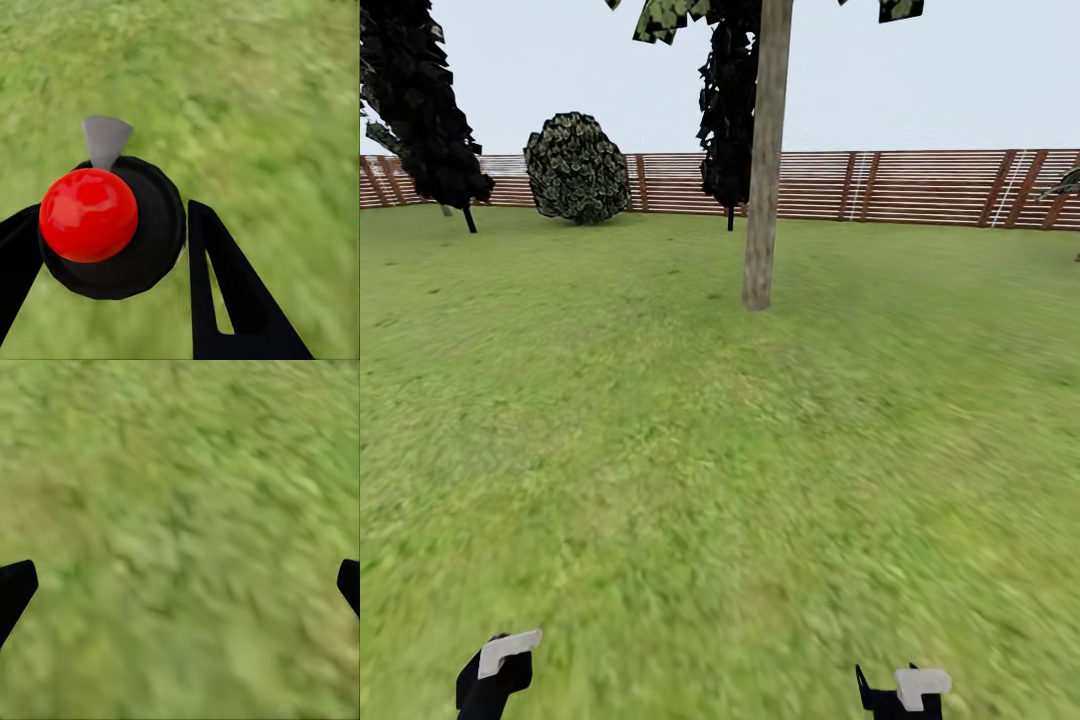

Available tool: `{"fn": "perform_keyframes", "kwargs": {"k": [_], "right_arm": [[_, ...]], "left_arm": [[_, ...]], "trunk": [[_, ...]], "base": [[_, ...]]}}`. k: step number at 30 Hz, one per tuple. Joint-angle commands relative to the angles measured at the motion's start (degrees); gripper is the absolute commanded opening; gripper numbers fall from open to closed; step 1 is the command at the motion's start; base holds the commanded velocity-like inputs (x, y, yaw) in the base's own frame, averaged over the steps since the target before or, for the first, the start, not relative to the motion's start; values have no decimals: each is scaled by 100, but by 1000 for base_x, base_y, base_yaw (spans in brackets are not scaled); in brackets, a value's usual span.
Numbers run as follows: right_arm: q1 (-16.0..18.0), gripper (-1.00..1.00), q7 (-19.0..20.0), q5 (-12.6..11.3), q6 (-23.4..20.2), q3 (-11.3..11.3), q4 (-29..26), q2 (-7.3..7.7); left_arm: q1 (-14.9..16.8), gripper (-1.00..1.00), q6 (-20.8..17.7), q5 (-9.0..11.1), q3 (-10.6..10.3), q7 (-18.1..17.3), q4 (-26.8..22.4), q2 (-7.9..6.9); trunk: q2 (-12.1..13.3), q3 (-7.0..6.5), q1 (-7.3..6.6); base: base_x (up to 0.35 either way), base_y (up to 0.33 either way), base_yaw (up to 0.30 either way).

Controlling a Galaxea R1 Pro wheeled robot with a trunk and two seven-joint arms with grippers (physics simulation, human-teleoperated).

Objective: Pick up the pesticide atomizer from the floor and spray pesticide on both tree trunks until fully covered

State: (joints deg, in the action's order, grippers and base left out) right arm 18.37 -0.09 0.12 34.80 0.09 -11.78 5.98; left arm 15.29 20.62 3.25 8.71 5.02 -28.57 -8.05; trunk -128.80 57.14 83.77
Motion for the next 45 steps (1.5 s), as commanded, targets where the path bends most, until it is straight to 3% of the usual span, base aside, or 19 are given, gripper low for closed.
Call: {"fn": "perform_keyframes", "kwargs": {"k": [1,45], "right_arm": [[0,100,0,1,0,0,0,0],[0,100,27,19,0,9,9,-18]], "left_arm": [[0,-100,1,0,0,0,0,1],[4,-100,28,0,78,-1,26,-4]], "trunk": [[0,0,0],[0,0,0]], "base": [[339,0,0],[339,0,-39]]}}
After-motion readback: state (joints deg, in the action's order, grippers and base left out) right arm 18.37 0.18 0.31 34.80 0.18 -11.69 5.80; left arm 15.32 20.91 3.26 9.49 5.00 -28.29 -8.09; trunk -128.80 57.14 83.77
